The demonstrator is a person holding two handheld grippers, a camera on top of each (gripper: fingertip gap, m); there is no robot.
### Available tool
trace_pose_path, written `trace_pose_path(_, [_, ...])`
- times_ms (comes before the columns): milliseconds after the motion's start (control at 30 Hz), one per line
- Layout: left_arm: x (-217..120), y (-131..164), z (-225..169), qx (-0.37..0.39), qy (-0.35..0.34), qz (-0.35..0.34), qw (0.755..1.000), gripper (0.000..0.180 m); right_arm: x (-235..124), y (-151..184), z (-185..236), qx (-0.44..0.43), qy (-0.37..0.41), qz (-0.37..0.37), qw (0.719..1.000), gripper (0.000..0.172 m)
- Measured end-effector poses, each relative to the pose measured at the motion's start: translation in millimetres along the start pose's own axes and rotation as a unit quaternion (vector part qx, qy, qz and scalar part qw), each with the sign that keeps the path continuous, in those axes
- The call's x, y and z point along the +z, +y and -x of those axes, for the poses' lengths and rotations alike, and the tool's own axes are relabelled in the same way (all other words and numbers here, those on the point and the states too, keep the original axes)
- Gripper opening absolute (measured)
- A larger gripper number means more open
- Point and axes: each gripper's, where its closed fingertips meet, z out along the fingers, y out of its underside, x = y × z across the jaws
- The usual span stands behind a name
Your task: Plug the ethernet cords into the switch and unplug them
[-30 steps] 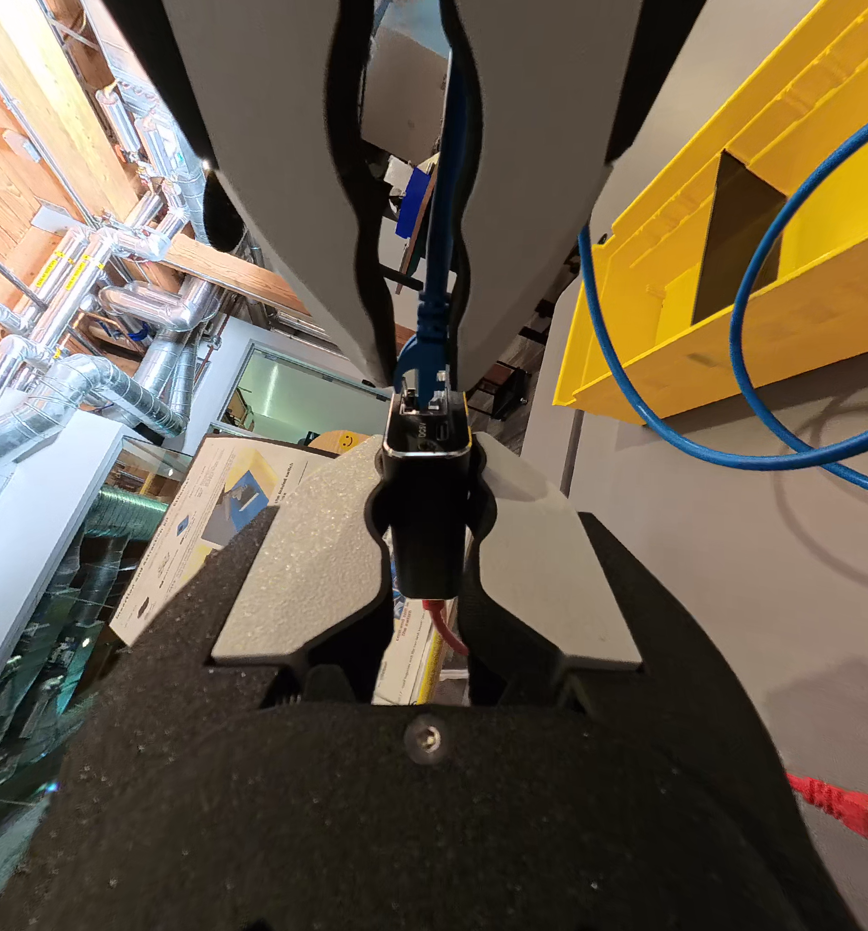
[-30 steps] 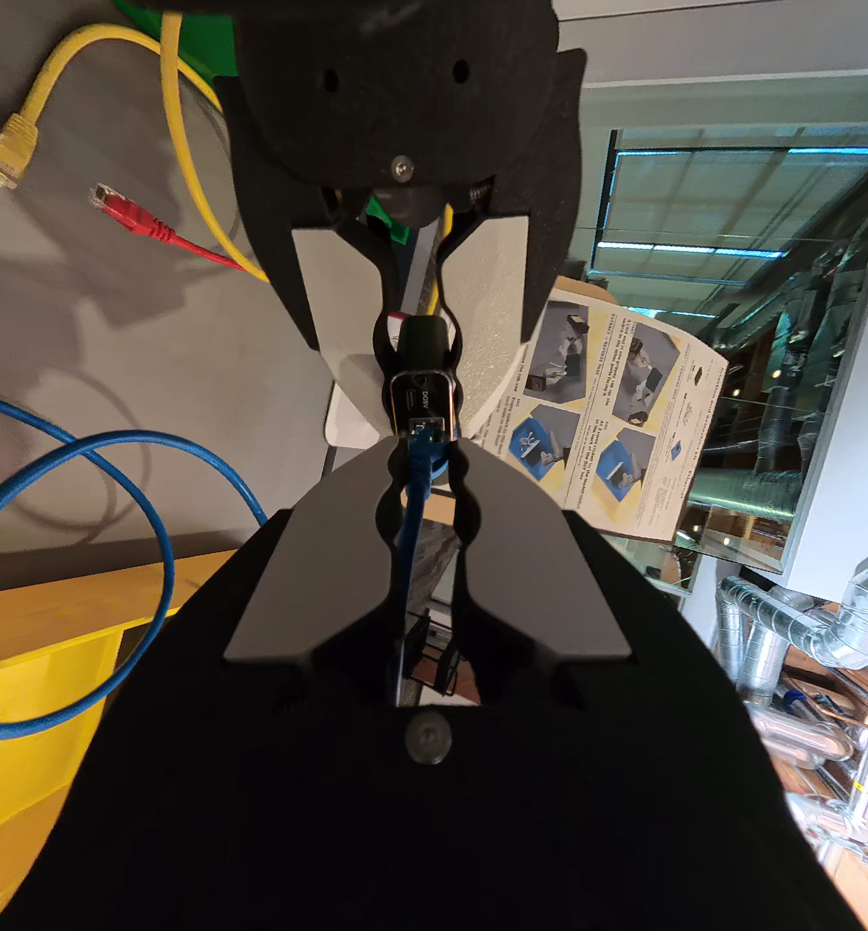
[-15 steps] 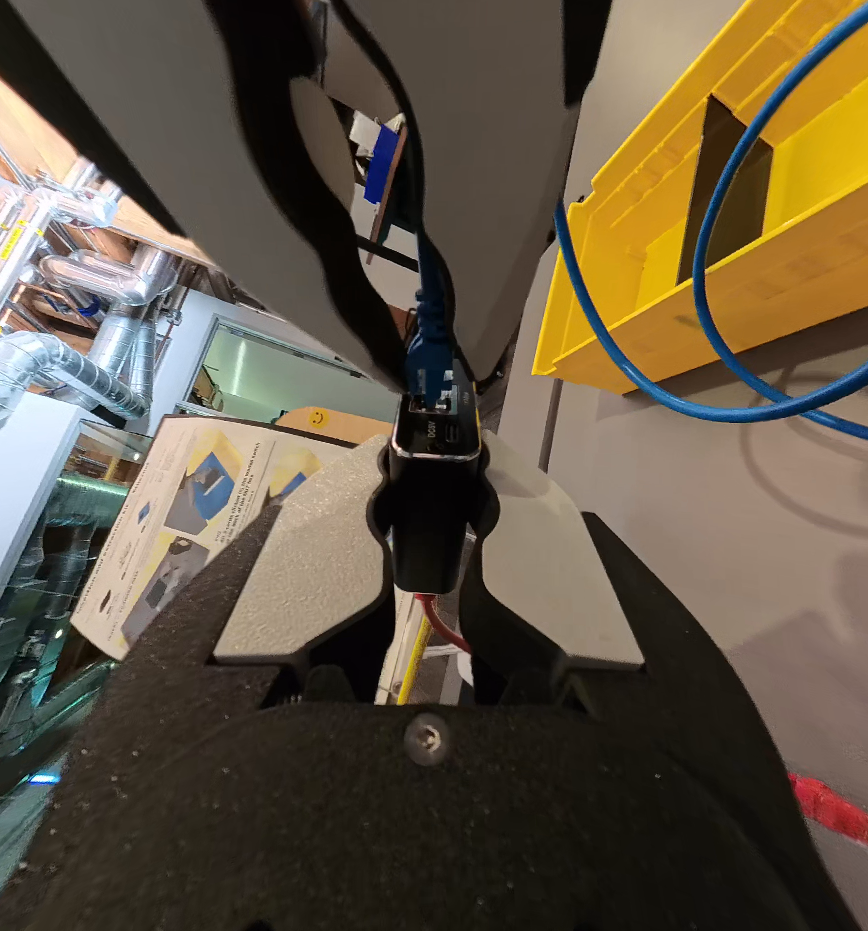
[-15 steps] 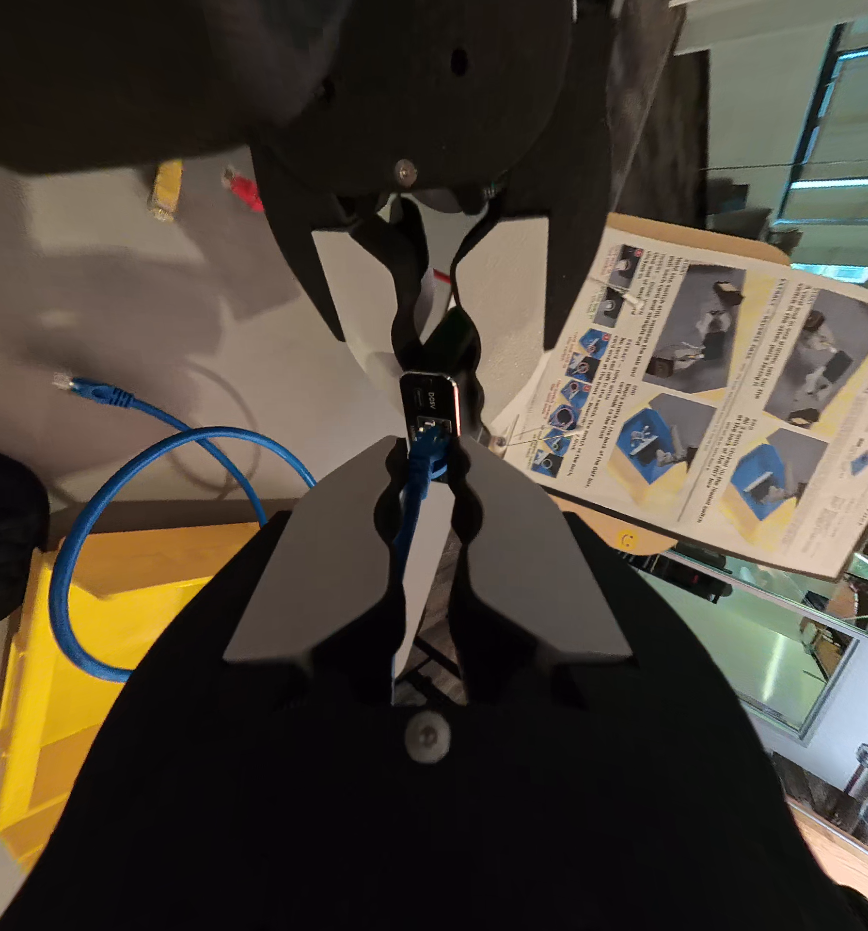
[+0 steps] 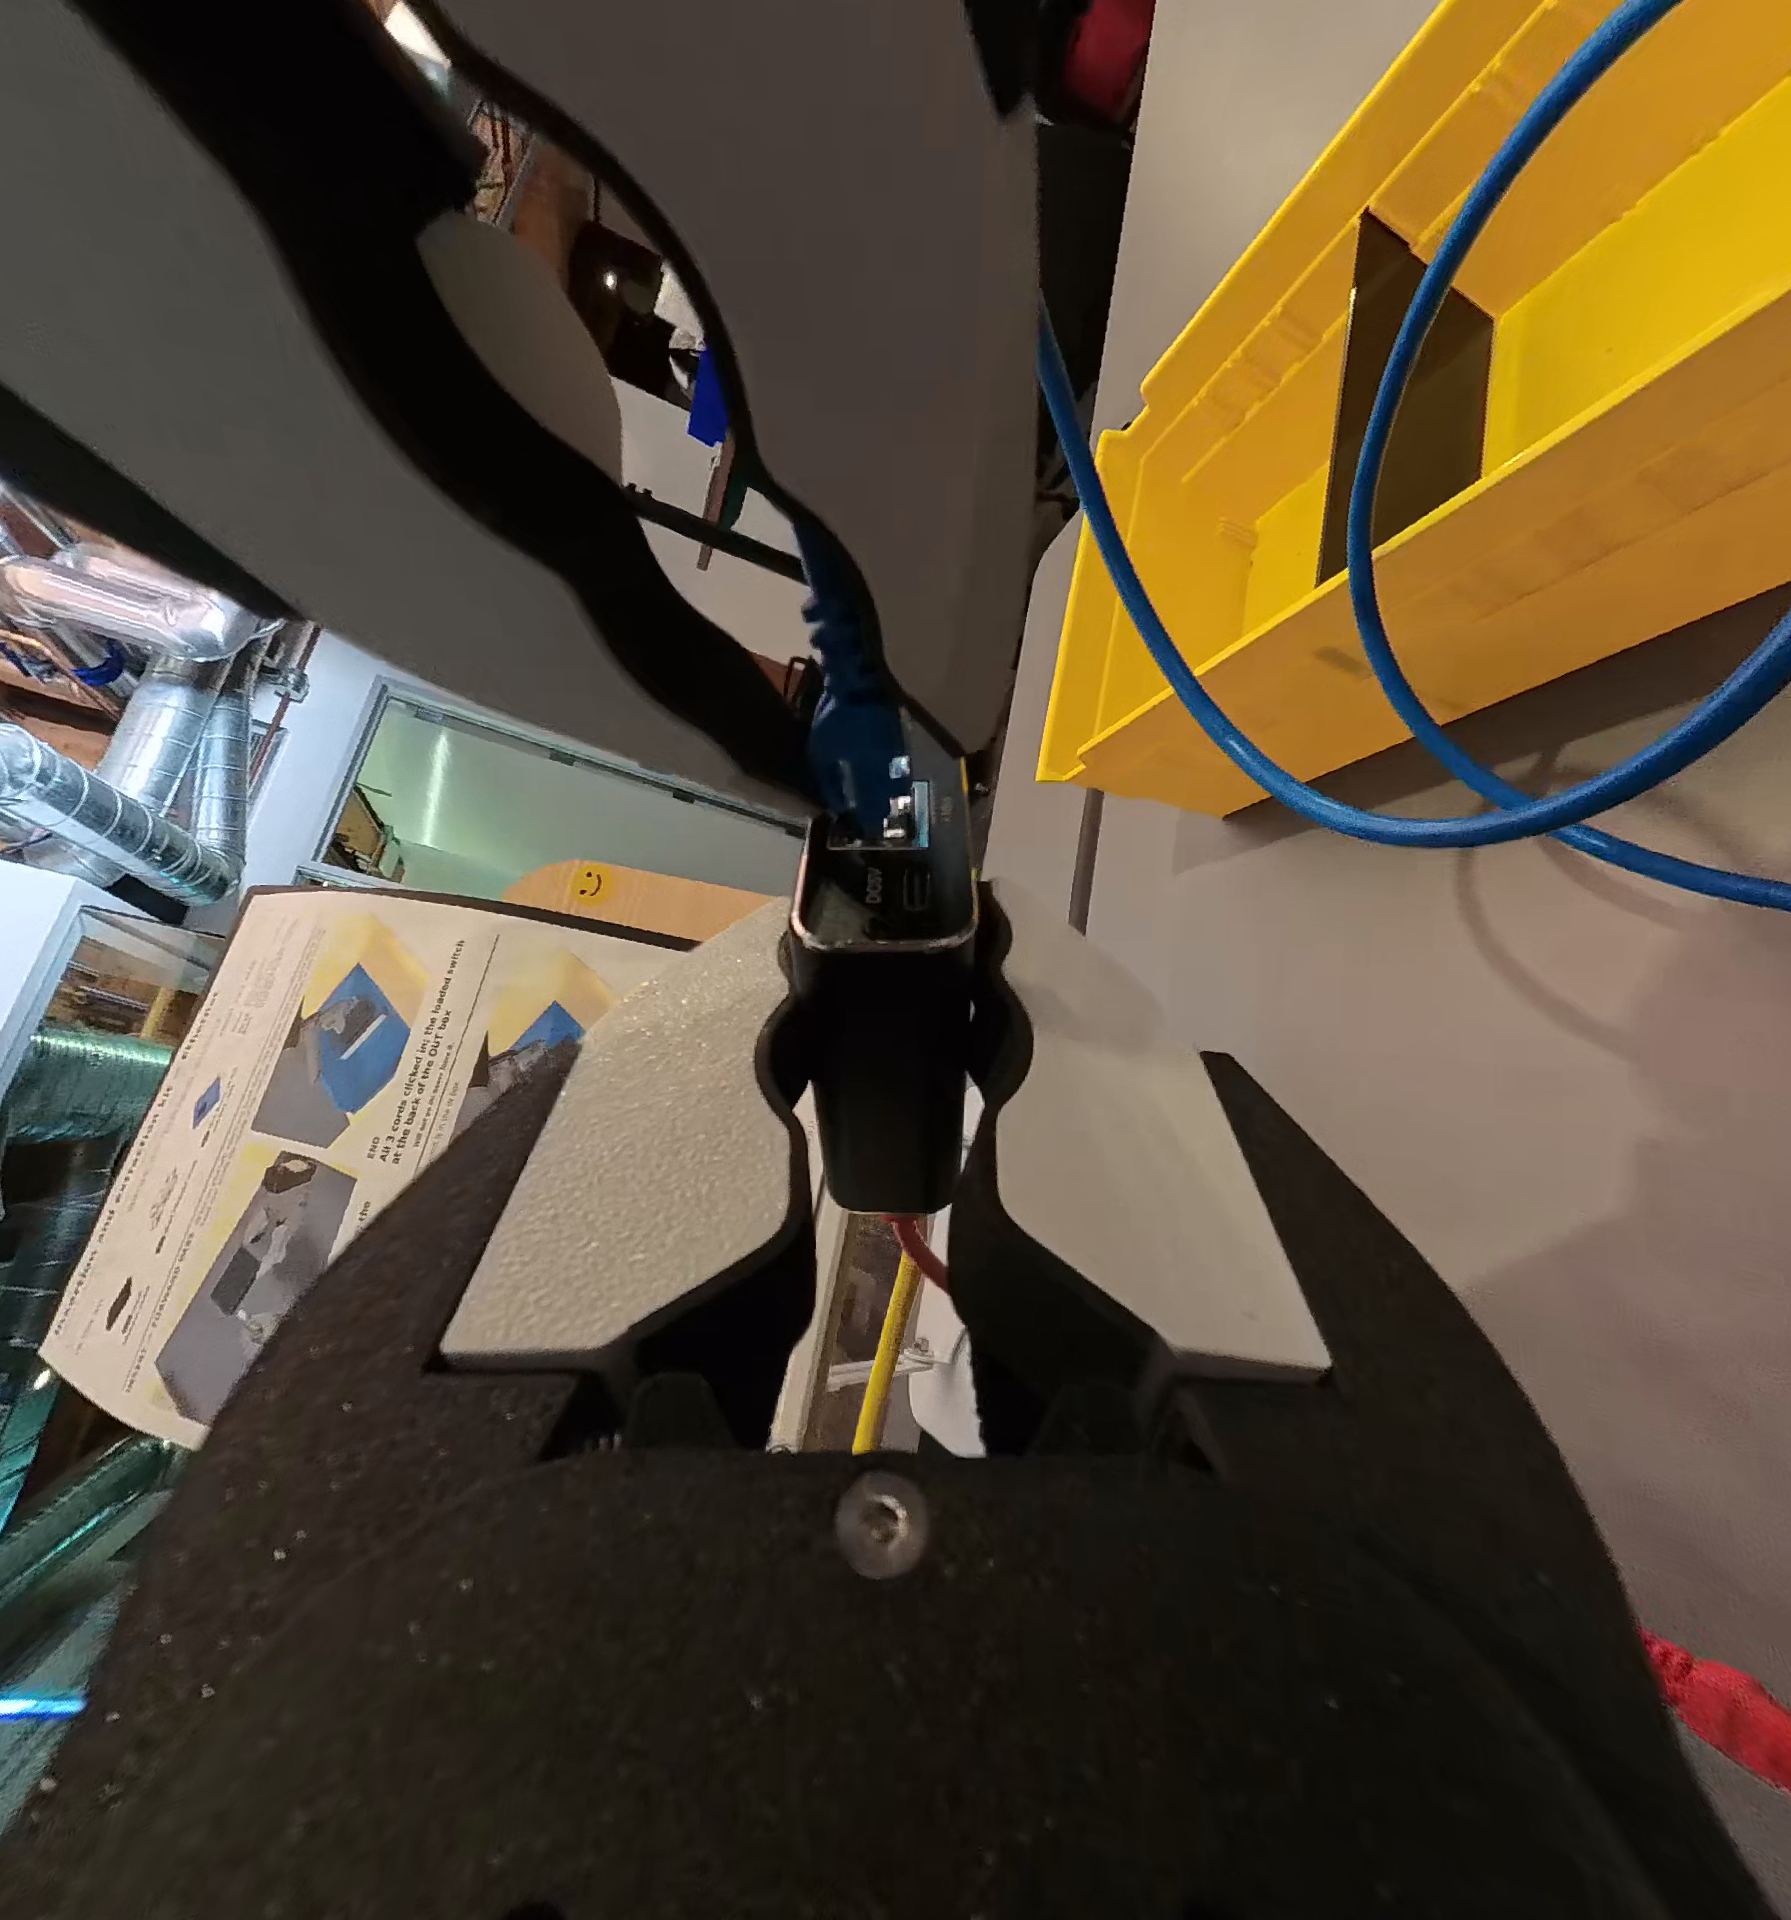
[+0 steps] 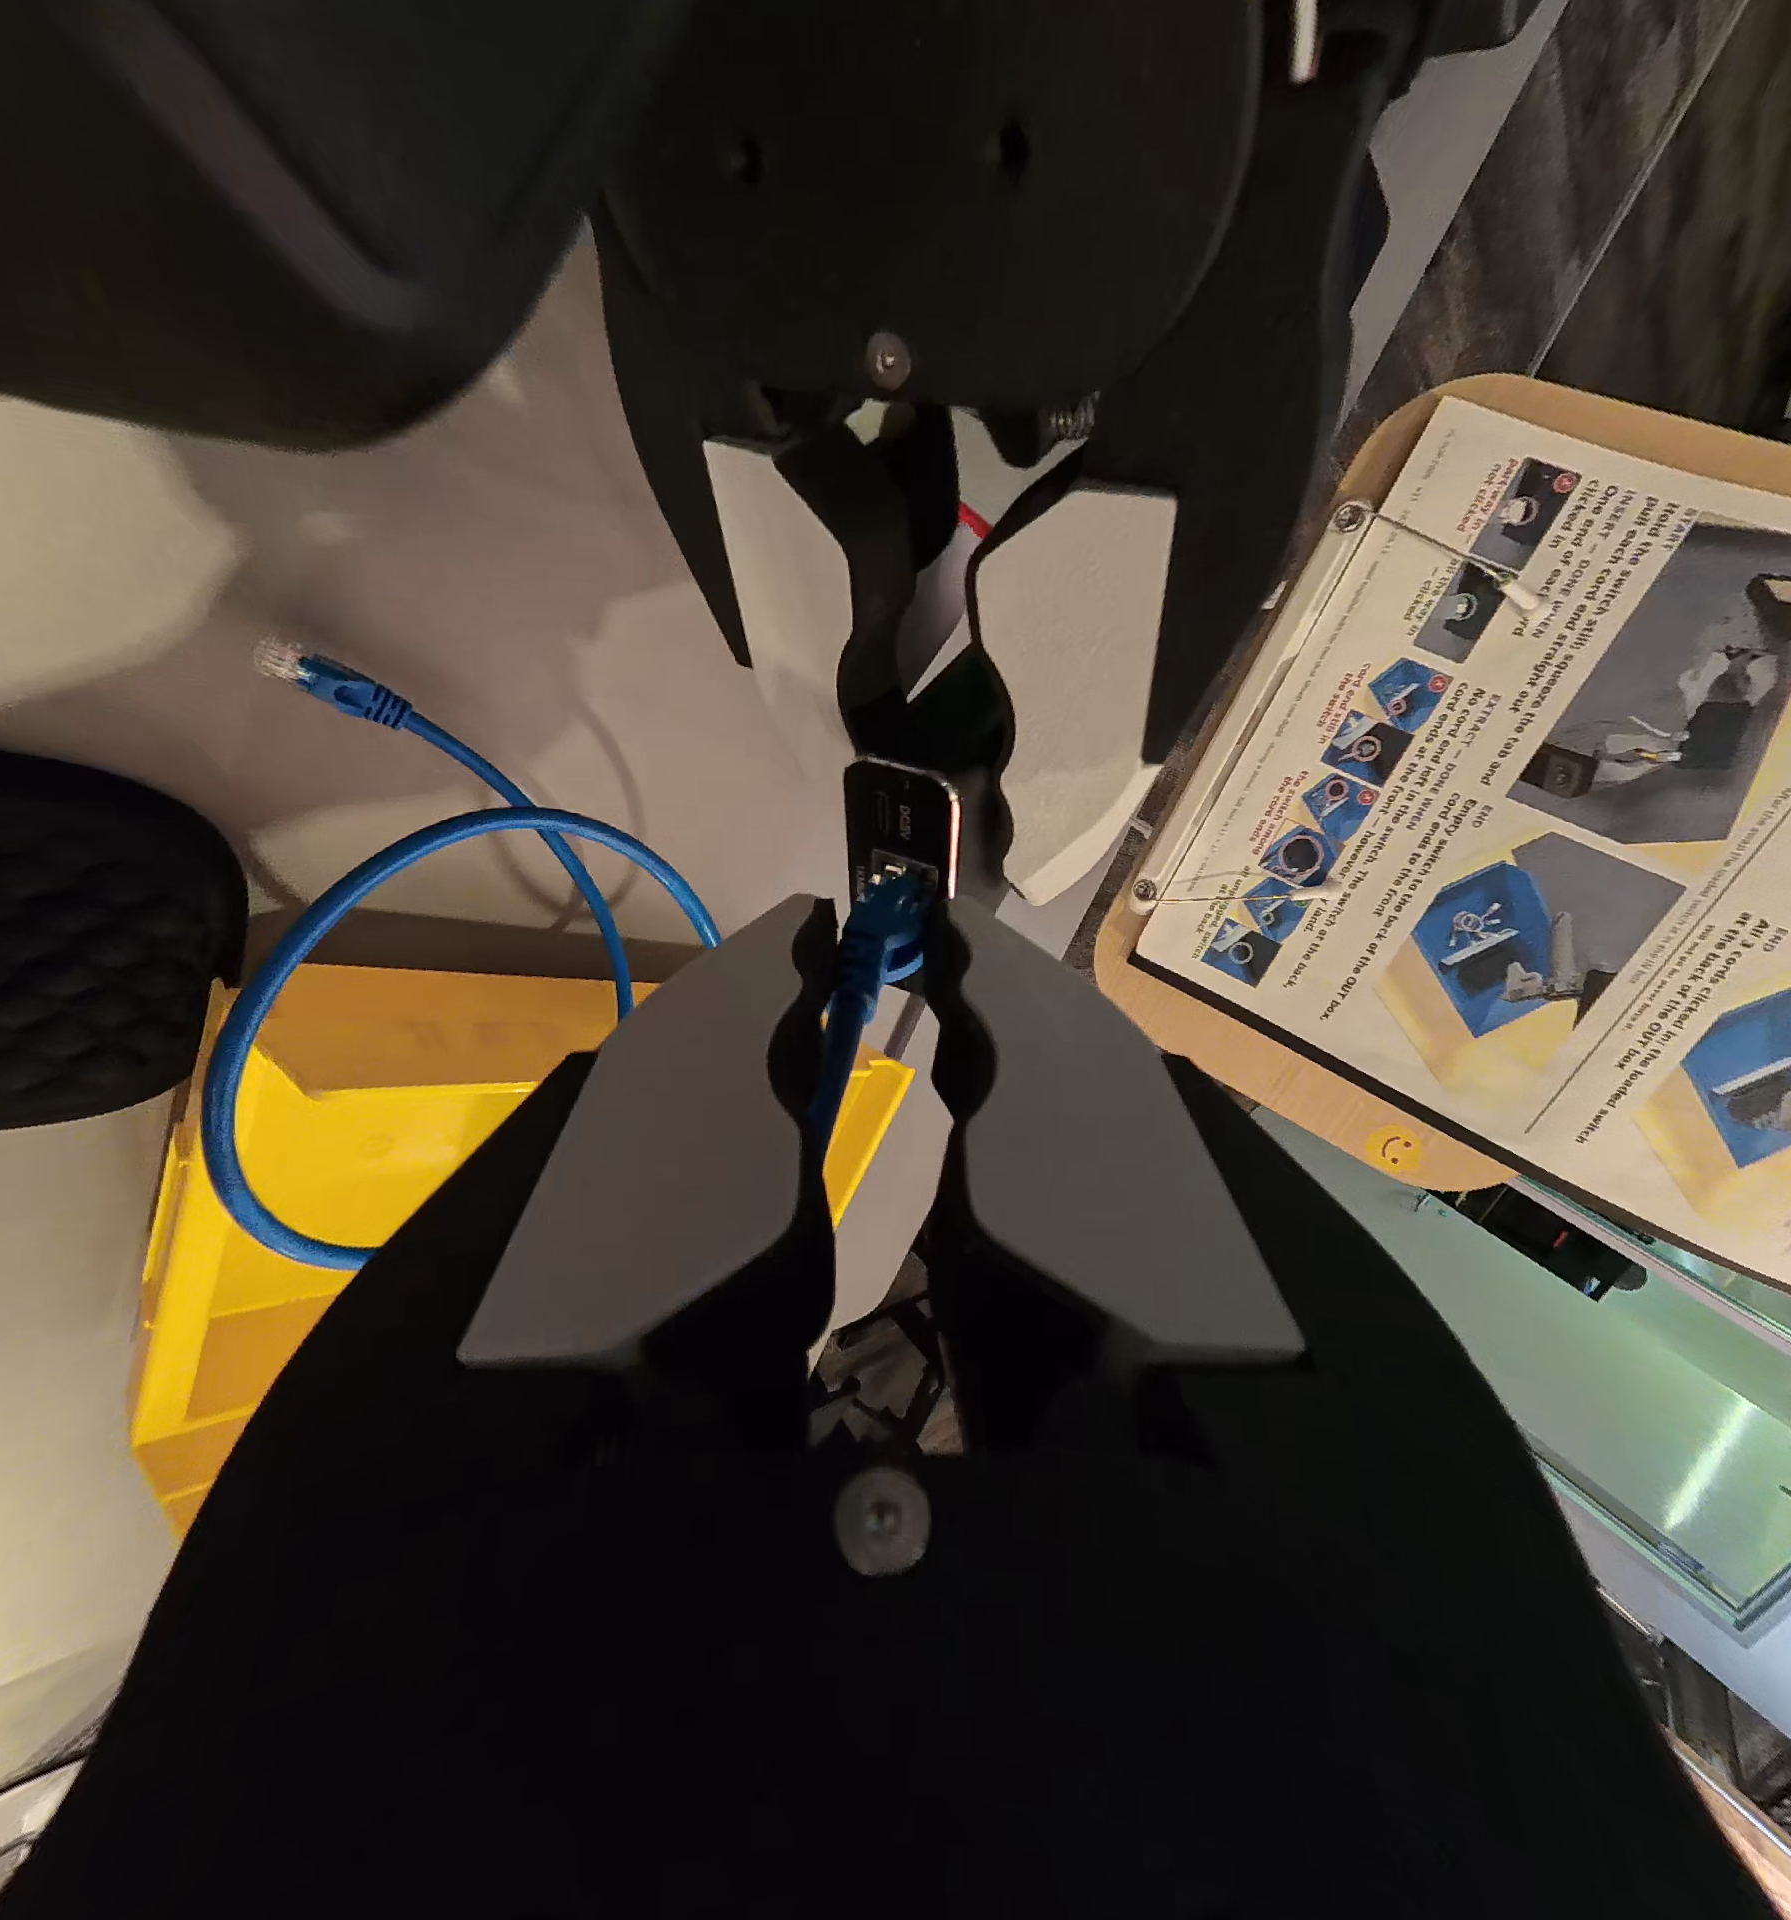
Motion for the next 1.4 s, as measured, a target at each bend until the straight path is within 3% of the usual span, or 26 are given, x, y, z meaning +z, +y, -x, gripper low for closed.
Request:
trace_pose_path(300, [4, -2, -8, -0.008, 0.021, 0.0, 1.0, 0.027, 1, 4, 8, 0.014, -0.024, -0.001, 1.0, 0.018])
trace_pose_path(333, [7, 7, -7, 0.001, 0.016, 0.023, 1.0, 0.025, -4, 0, 31, 0.009, -0.104, -0.013, 0.994, 0.015])
trace_pose_path(367, [11, 41, 5, 0.022, -0.019, 0.111, 0.993, 0.027, -7, -15, 49, 0.046, -0.149, -0.056, 0.986, 0.015])
trace_pose_path(400, [9, 76, 14, 0.026, -0.024, 0.179, 0.983, 0.027, -2, -9, 52, 0.032, -0.124, -0.043, 0.991, 0.014])
trace_pose_path(433, [4, 87, 19, -0.001, -0.015, 0.163, 0.986, 0.026, 2, 10, 49, 0.003, -0.08, 0.0, 0.997, 0.015])
trace_pose_path(500, [-14, 56, 35, -0.079, -0.006, 0.048, 0.996, 0.026, -4, 18, 53, 0.06, -0.085, -0.029, 0.994, 0.015])
trace_pose_path(567, [-29, 20, 50, -0.153, -0.007, -0.043, 0.987, 0.026, -13, 21, 51, 0.098, -0.079, -0.073, 0.989, 0.015])
trace_pose_path(667, [-39, -4, 56, -0.202, -0.001, -0.103, 0.974, 0.026, -27, 36, 35, 0.124, -0.041, -0.083, 0.988, 0.015])
trace_pose_path(933, [-42, -9, 53, -0.298, 0.066, -0.145, 0.941, 0.026, -107, 87, -28, 0.157, 0.048, -0.036, 0.986, 0.015])
trace_pose_path(1100, [-45, -17, 49, -0.281, 0.083, -0.143, 0.945, 0.026, -145, 121, -48, 0.207, 0.092, -0.022, 0.974, 0.015])
trace_pose_path(1200, [-47, -23, 48, -0.272, 0.084, -0.143, 0.948, 0.026, -134, 143, -40, 0.235, 0.093, -0.001, 0.968, 0.015])
trace_pose_path(1400, [-48, -26, 46, -0.272, 0.089, -0.14, 0.948, 0.026, -80, 173, -5, 0.273, 0.057, 0.028, 0.96, 0.015])
